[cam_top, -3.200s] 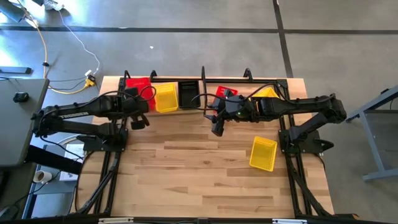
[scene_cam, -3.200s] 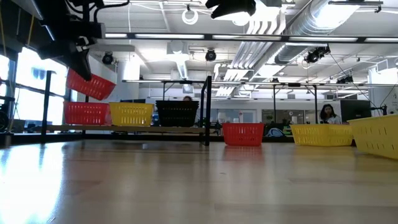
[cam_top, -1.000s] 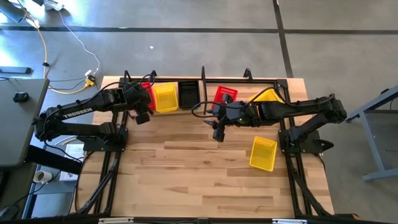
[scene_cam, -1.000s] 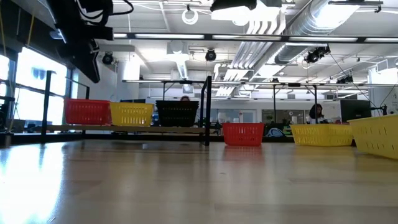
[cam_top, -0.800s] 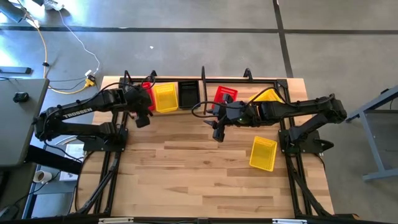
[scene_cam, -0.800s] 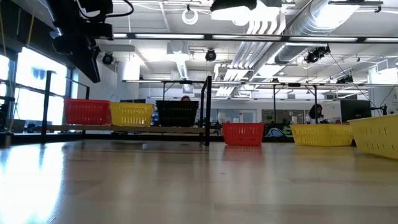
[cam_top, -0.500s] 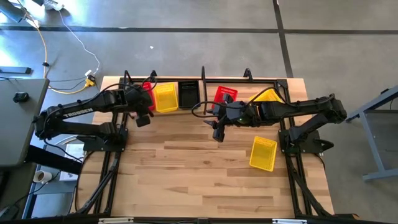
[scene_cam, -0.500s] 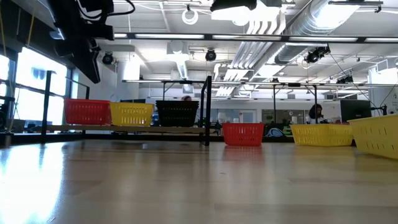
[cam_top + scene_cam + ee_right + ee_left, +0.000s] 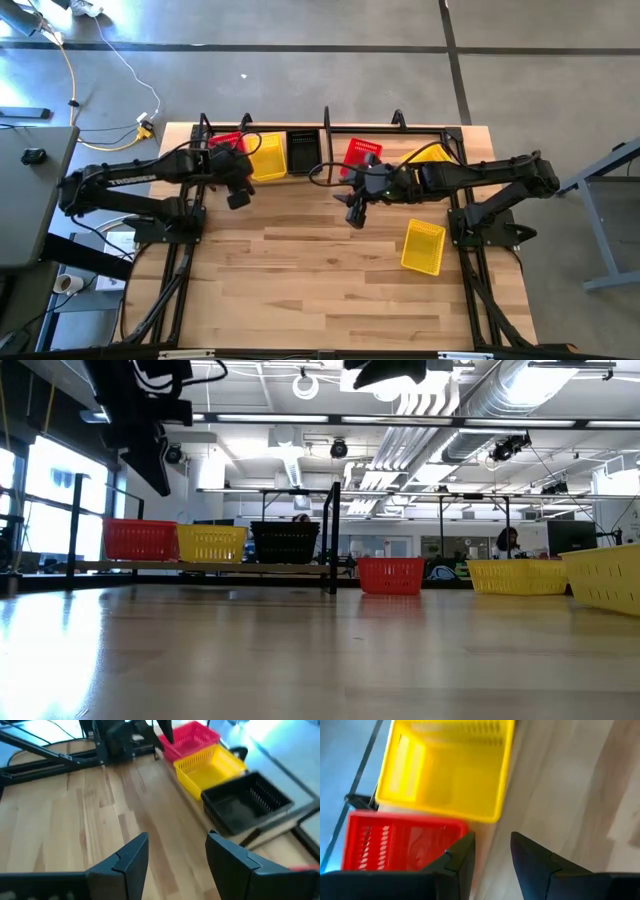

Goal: Stack baskets on shelf by color
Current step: Stack the top yellow bin on top of the yellow bin on the shelf

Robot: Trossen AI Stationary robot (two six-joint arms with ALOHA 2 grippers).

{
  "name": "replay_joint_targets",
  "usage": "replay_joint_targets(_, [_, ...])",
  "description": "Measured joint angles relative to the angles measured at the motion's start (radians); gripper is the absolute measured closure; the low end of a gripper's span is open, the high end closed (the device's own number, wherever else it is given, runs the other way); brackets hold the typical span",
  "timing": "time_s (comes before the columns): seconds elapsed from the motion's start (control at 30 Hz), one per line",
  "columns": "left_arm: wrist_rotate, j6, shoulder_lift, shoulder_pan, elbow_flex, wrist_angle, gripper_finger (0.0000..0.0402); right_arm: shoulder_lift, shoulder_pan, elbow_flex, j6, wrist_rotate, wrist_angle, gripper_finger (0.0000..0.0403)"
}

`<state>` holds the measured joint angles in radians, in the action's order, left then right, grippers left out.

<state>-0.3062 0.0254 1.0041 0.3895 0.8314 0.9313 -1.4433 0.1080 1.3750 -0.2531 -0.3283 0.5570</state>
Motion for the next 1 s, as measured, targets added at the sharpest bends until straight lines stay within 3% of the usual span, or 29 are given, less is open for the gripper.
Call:
replay_joint_targets(0.4, [0.007, -0.049, -0.006, -0.228, 0.000, -0.149, 0.0287, 0.000, 0.034, 0.000, -0.324, -0.018, 0.393, 0.0222])
replay_joint_targets(0.6, [0.002, -0.037, -0.006, -0.296, 0.000, -0.176, 0.0287, -0.002, 0.039, 0.000, -0.442, -0.166, 0.574, 0.0222])
replay_joint_targets(0.8, [-0.065, 0.050, -0.006, -0.321, 0.000, -0.257, 0.0287, -0.002, -0.051, 0.000, -0.549, -0.267, 0.793, 0.0222])
replay_joint_targets(1.0, [-0.053, 0.158, -0.006, -0.300, 0.000, -0.442, 0.0287, -0.002, -0.200, 0.000, -0.631, -0.181, 0.920, 0.0222])
